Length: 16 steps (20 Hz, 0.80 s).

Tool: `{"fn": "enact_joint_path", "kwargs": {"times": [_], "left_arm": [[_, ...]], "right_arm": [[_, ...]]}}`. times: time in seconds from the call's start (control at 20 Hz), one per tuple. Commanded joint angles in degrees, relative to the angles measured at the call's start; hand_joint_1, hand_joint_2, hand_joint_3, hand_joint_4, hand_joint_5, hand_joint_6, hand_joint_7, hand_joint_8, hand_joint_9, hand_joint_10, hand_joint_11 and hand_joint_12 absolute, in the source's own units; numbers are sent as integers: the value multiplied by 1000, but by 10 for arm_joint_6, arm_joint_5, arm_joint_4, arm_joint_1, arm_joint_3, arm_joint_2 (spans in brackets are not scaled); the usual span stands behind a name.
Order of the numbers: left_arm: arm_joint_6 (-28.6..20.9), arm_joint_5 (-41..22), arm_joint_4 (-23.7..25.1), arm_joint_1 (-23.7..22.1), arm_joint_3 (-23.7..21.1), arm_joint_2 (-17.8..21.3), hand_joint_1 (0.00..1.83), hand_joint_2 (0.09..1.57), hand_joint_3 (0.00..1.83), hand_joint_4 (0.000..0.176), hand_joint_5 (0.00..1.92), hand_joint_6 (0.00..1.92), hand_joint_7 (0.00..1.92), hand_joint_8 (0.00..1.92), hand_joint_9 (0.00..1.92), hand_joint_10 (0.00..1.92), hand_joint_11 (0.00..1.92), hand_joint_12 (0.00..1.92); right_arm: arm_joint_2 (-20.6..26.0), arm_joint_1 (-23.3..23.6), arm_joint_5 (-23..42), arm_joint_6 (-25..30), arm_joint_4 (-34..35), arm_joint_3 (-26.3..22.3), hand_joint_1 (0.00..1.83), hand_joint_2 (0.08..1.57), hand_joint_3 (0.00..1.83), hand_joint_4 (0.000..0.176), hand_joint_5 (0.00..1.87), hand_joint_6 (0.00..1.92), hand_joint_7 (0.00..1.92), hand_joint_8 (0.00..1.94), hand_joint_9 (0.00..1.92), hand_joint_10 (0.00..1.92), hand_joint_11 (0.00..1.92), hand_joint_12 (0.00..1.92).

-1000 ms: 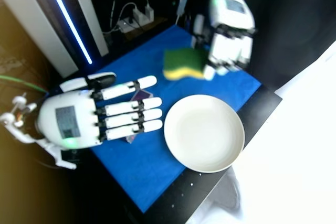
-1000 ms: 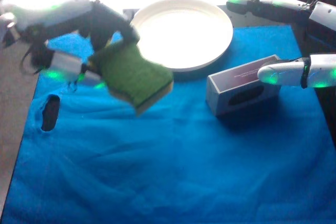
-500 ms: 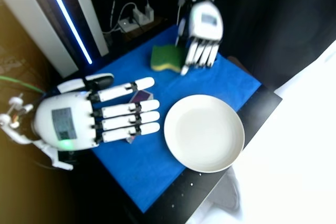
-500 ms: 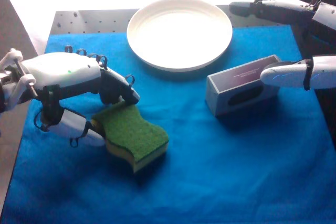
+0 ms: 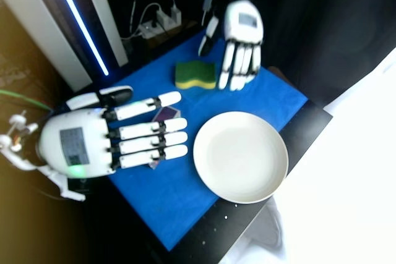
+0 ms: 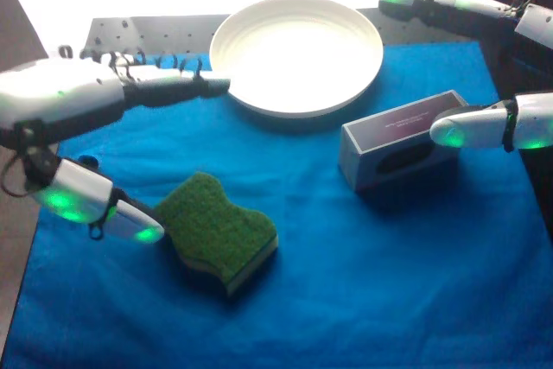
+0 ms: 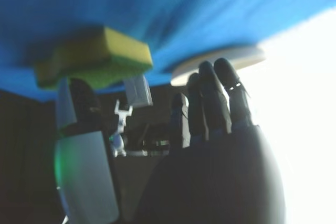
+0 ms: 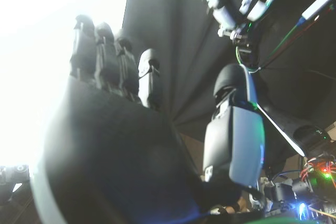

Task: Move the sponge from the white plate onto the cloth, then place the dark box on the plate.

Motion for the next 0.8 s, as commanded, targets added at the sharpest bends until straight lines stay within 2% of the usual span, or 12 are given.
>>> {"fn": "enact_joint_path", "kwargs": {"times": [0.0,0.05,0.1,0.15,0.25,0.35,0.4,0.45,0.5,0.6,0.65,0.75], "left_arm": [[2,-95,-28,-6,-5,12,823,763,0,176,2,0,74,3,151,7,0,741],[11,-110,-43,-6,-11,21,782,785,4,176,0,0,39,8,65,28,0,426],[32,-132,-67,-4,-19,31,813,770,0,176,0,0,36,5,57,20,0,418],[56,-161,-100,4,-26,38,799,775,1,176,0,0,6,0,12,10,0,241],[98,-228,-172,37,-41,44,745,737,0,176,0,0,7,0,37,2,0,401],[116,-320,-260,107,-52,34,806,793,12,172,0,0,4,0,8,0,0,355],[116,-372,-301,141,-54,24,810,817,20,136,0,0,0,0,1,0,0,342],[114,-399,-324,162,-55,19,871,797,6,133,0,0,9,1,23,4,0,312],[108,-427,-350,188,-59,12,889,804,5,167,0,0,9,0,6,8,0,199],[98,-444,-365,209,-63,10,841,847,12,175,0,0,1,0,0,0,0,59],[94,-461,-381,226,-69,4,845,859,10,148,0,0,17,6,6,2,22,59],[88,-466,-388,234,-69,2,845,864,11,148,0,0,14,4,10,3,17,62]], "right_arm": [[2,3,66,3,25,1,758,977,0,176,126,0,47,0,3,0,3,0],[3,3,66,3,23,1,835,959,0,176,121,0,41,0,0,0,0,0],[5,3,66,3,22,2,846,925,0,176,113,1,36,0,0,0,0,0],[9,3,63,3,22,4,836,900,0,176,105,0,35,0,0,0,0,0],[10,3,49,3,14,11,891,840,0,157,92,0,44,1,2,0,24,10],[13,3,21,3,-18,17,856,823,0,164,131,14,81,12,58,20,95,41],[13,6,9,3,-32,18,863,824,0,170,171,9,96,5,67,10,97,46],[13,11,1,5,-43,19,867,830,1,175,193,12,110,8,53,2,61,31],[13,23,-16,8,-66,20,877,832,1,176,211,15,116,8,47,0,44,25],[13,27,-34,8,-84,23,822,860,12,176,244,22,124,8,84,14,113,56],[9,27,-48,8,-91,29,981,900,0,126,449,8,247,5,231,13,217,167],[5,27,-53,8,-91,34,1045,904,0,113,494,5,285,2,267,4,183,312]]}}
